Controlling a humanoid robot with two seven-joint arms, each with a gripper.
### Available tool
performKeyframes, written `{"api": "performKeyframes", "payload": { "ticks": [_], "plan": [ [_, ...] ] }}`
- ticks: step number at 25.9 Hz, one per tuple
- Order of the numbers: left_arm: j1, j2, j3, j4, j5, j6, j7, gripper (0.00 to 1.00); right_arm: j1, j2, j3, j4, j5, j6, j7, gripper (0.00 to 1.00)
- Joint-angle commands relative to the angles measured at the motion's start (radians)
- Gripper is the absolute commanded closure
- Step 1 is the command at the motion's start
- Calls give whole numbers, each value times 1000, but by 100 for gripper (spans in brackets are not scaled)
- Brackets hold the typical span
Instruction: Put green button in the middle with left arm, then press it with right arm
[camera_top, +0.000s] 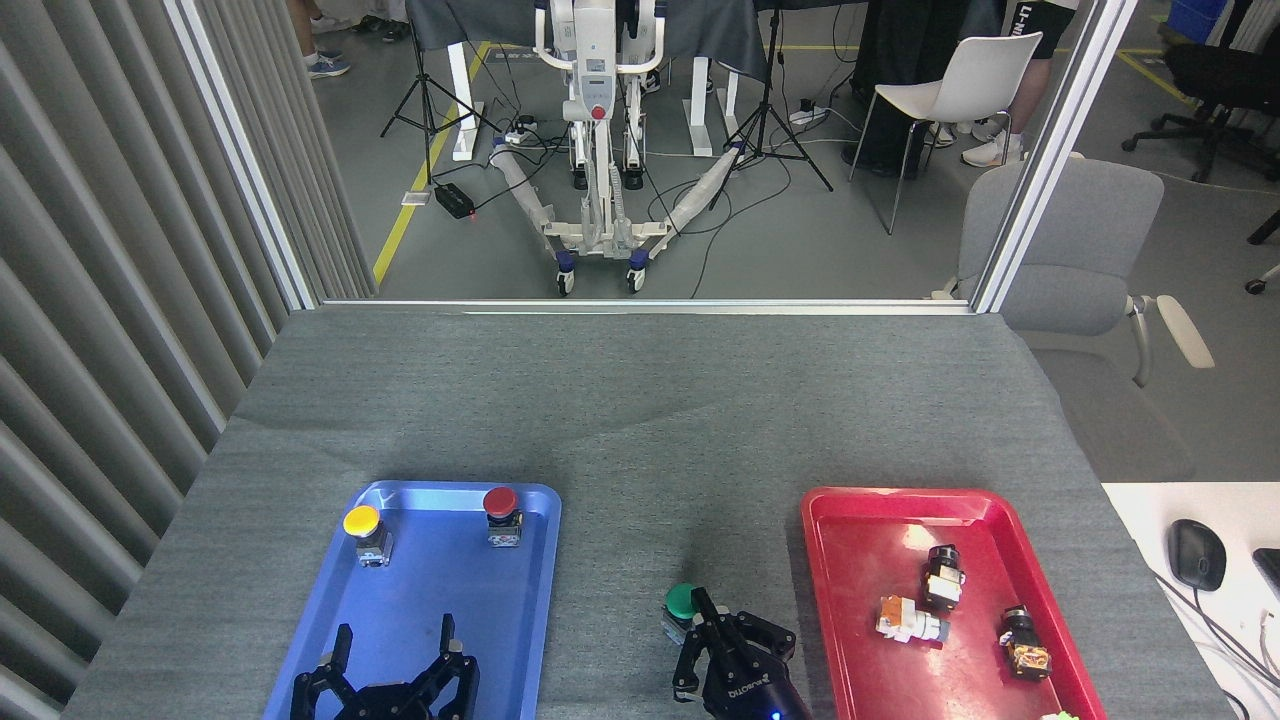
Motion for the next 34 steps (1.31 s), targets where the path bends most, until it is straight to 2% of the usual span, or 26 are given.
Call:
{"api": "performKeyframes", "payload": {
  "ticks": [1,5,12,14,15,16,17,18,19,25,31,34],
  "plan": [
    [0,1,2,-1,1,0,-1,1,-20,-1,1,-2,-3,15,-5,100],
    [0,1,2,-1,1,1,-1,1,-23,-1,-1,-35,-10,40,-5,100],
    [2,1,3,-1,1,1,0,1,-20,-20,-11,-135,-59,63,2,100],
    [2,1,3,-1,1,1,0,1,-15,-26,-25,-155,-63,75,4,94],
    [6,0,3,-1,1,0,0,1,-11,-27,-37,-164,-66,84,4,87],
    [8,0,3,-1,1,1,0,1,-8,-38,-48,-173,-76,87,5,75],
    [8,0,3,-1,1,1,0,1,-5,-61,-62,-183,-89,87,5,56],
    [8,1,3,-1,1,1,2,1,5,-86,-86,-189,-106,86,5,25],
    [8,1,3,-1,1,1,0,1,17,-104,-111,-192,-122,84,4,0],
    [8,0,3,-1,1,-5,-1,1,66,-161,-198,-213,-184,55,-1,0],
    [8,0,3,-1,3,-17,0,1,126,-214,-257,-290,-192,9,-8,0],
    [8,8,3,-2,4,-71,2,1,149,-219,-274,-301,-194,8,1,0]
  ]
}}
